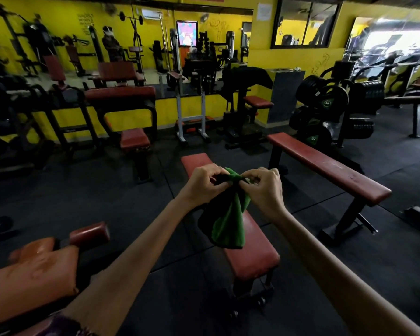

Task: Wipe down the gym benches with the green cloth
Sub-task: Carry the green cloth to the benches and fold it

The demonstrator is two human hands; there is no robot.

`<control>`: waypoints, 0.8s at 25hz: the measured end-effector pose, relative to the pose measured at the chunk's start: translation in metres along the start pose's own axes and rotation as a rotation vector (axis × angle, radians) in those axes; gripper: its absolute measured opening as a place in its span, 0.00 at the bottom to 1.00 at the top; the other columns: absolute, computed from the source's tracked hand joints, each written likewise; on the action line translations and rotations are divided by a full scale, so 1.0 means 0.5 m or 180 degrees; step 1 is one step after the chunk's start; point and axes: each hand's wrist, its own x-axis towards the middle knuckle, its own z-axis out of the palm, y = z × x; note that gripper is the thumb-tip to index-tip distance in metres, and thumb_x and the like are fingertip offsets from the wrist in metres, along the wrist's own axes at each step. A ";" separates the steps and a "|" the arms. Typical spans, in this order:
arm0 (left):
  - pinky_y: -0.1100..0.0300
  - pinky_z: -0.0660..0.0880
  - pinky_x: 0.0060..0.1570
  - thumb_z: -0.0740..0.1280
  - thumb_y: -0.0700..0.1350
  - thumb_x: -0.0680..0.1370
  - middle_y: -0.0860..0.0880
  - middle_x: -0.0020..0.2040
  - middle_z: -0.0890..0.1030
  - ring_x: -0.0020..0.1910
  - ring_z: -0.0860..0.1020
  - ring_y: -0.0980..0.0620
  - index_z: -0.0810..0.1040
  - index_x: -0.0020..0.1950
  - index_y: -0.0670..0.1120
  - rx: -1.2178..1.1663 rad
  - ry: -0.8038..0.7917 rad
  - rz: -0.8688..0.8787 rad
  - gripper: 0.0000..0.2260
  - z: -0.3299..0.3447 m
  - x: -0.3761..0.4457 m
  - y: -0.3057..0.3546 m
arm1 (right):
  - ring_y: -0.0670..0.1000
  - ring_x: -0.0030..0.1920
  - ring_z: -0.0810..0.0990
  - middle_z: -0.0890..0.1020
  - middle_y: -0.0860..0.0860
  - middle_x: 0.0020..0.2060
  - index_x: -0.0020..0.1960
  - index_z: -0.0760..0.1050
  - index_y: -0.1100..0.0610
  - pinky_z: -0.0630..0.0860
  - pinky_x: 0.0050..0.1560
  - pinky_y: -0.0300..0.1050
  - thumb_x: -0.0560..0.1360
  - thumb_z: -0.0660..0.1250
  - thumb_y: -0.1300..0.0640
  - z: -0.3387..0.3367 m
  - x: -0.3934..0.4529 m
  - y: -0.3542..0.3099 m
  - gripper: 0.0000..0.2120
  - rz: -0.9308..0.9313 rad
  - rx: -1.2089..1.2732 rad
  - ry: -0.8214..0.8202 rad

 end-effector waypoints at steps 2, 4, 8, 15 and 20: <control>0.70 0.73 0.46 0.68 0.37 0.73 0.45 0.48 0.80 0.46 0.78 0.53 0.81 0.51 0.36 0.0017 0.0235 0.0093 0.09 -0.003 -0.004 -0.006 | 0.49 0.48 0.70 0.77 0.49 0.42 0.45 0.82 0.59 0.65 0.45 0.38 0.68 0.73 0.62 0.010 0.001 -0.003 0.06 -0.0235 0.0059 -0.0089; 0.74 0.72 0.46 0.64 0.38 0.73 0.48 0.46 0.78 0.45 0.77 0.63 0.80 0.49 0.38 -0.0284 0.0486 -0.0035 0.08 -0.005 -0.010 -0.004 | 0.49 0.42 0.74 0.77 0.50 0.38 0.43 0.79 0.62 0.69 0.41 0.40 0.69 0.72 0.63 0.012 -0.004 0.009 0.04 -0.0348 0.0492 -0.0673; 0.68 0.70 0.41 0.60 0.40 0.75 0.52 0.40 0.77 0.37 0.74 0.65 0.75 0.43 0.47 -0.0862 0.0711 -0.0472 0.05 -0.030 -0.016 -0.014 | 0.50 0.45 0.77 0.79 0.50 0.41 0.44 0.76 0.59 0.68 0.51 0.50 0.70 0.67 0.46 -0.008 -0.030 0.074 0.15 -0.1588 -0.0888 -0.1454; 0.71 0.70 0.38 0.59 0.31 0.78 0.55 0.36 0.77 0.36 0.74 0.64 0.76 0.41 0.45 -0.1484 0.0784 -0.0910 0.12 -0.026 -0.044 -0.058 | 0.50 0.45 0.80 0.82 0.55 0.47 0.41 0.82 0.62 0.66 0.47 0.24 0.70 0.69 0.50 -0.095 0.046 0.049 0.14 -0.1635 -0.0748 -0.1186; 0.71 0.73 0.38 0.58 0.31 0.79 0.59 0.36 0.81 0.37 0.77 0.64 0.76 0.46 0.43 -0.1878 0.0834 -0.1022 0.11 -0.007 -0.045 -0.056 | 0.38 0.36 0.77 0.80 0.49 0.36 0.41 0.79 0.63 0.72 0.40 0.33 0.65 0.76 0.68 -0.073 0.020 0.068 0.09 -0.0671 0.0538 -0.0675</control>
